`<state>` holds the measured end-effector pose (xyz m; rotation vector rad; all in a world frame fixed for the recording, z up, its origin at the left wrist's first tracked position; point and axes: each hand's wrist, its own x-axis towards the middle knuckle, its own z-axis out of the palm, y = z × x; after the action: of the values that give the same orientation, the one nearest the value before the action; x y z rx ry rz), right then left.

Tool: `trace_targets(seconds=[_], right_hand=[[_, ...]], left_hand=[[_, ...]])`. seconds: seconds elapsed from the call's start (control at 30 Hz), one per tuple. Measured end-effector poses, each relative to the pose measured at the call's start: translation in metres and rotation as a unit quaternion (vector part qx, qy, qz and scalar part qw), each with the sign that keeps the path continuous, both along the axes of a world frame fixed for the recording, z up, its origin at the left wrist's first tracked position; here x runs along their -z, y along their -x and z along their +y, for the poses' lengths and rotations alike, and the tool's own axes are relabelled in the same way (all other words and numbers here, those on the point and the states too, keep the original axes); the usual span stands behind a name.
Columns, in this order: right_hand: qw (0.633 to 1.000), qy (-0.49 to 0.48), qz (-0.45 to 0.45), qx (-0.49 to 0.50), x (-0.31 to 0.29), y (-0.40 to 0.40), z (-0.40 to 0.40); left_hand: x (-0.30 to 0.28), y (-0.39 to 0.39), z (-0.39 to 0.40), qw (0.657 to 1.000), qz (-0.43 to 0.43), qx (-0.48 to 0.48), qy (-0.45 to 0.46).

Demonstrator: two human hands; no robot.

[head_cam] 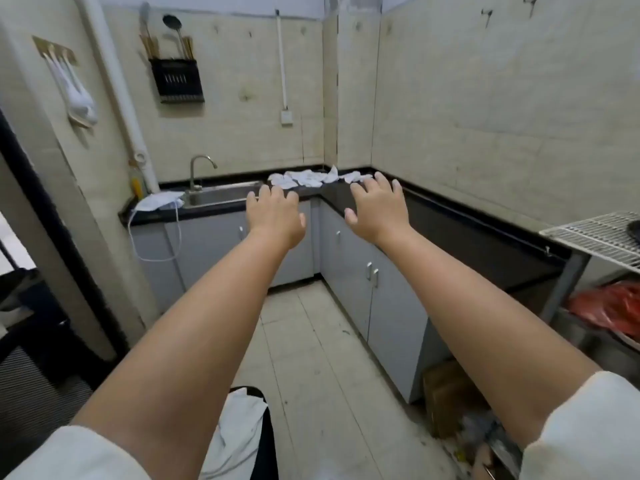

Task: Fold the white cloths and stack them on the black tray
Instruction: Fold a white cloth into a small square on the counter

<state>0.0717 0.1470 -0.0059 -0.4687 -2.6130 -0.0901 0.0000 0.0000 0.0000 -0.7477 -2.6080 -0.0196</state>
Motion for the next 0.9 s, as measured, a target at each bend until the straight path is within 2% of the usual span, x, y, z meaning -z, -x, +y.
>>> trace_targets(seconds=[0.13,0.37,0.6,0.77,0.9], right_hand=[[0.996,0.016,-0.075,0.034,0.042,0.038,0.028],[0.991,0.047,-0.118,0.031,0.095,0.167,0.123],[0.991,0.063,-0.122,0.007,0.081,0.332,0.239],[0.991,0.067,-0.118,-0.021,0.076,0.437,0.281],[0.991,0.059,-0.113,-0.031,0.083,0.548,0.325]], left_hand=[[0.043,0.045,0.025,0.999,-0.031,0.003,0.027],[0.098,0.171,0.118,0.995,-0.091,0.008,0.045],[0.076,0.326,0.227,0.994,-0.103,-0.02,0.025],[0.073,0.422,0.261,0.993,-0.108,-0.044,-0.012],[0.084,0.533,0.294,0.991,-0.114,-0.07,-0.03]])
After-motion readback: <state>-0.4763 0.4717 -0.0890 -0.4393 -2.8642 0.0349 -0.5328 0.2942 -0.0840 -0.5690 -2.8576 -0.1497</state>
